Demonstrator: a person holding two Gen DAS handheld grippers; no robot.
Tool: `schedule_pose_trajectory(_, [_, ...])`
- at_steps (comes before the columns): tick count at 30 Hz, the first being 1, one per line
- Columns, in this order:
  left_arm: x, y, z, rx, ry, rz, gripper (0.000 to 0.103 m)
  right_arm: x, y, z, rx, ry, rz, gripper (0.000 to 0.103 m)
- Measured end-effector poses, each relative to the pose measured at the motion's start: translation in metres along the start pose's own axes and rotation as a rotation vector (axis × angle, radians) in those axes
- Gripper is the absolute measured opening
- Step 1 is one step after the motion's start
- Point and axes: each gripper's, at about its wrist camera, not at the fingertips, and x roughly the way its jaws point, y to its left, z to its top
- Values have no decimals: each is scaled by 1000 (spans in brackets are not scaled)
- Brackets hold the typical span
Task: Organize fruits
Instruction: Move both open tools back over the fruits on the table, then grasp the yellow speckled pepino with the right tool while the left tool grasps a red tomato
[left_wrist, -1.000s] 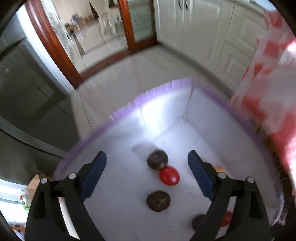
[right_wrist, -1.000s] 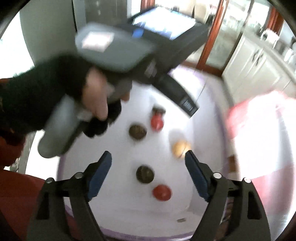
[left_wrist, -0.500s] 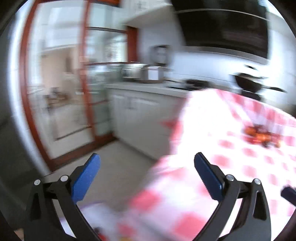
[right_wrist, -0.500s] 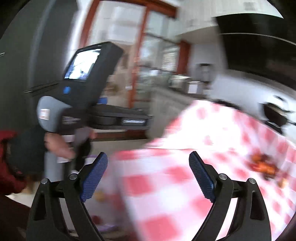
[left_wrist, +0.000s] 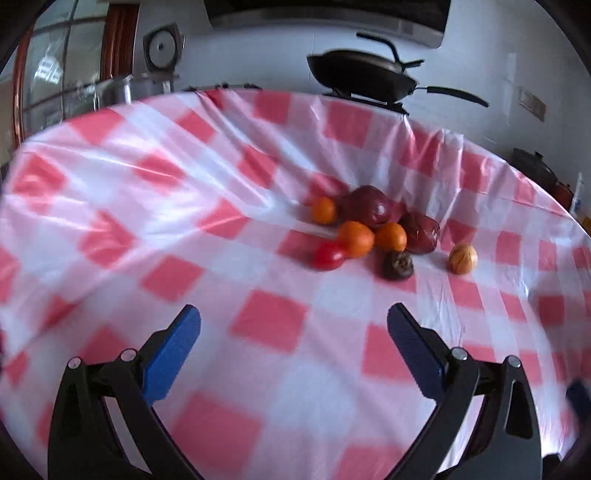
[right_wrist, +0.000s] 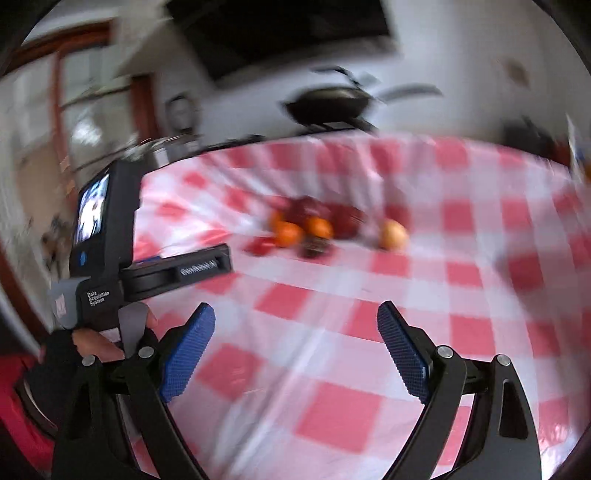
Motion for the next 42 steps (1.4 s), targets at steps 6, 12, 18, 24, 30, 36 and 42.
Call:
schedule_pose_trajectory(6, [53,-13,26,-146,12,-33,101,17,-67,-10,246,20,-59,87])
schedule_pose_trajectory(12, [59,13,33,-192,-5,-85,101,57,-77,13,212,87,-161,87])
schedule_pose_trajectory(18, [66,25,32,-175,22,-91,101,151,-95,50,196,207,-253,82])
schedule_pose_trajectory(24, [76,38,31,-248,60,-119,101,220,-86,82,87,259,-310,76])
schedule_pose_trajectory(30, [79,35,30,-236,73,-115,101,253,-88,92,59,327,-334,58])
schedule_pose_trajectory(36, [79,29,30,-205,80,-118,101,244,-95,87,99,313,-327,46])
schedule_pose_trajectory(42, [82,20,31,-138,116,-141,101,200,-99,69,266,227,-237,46])
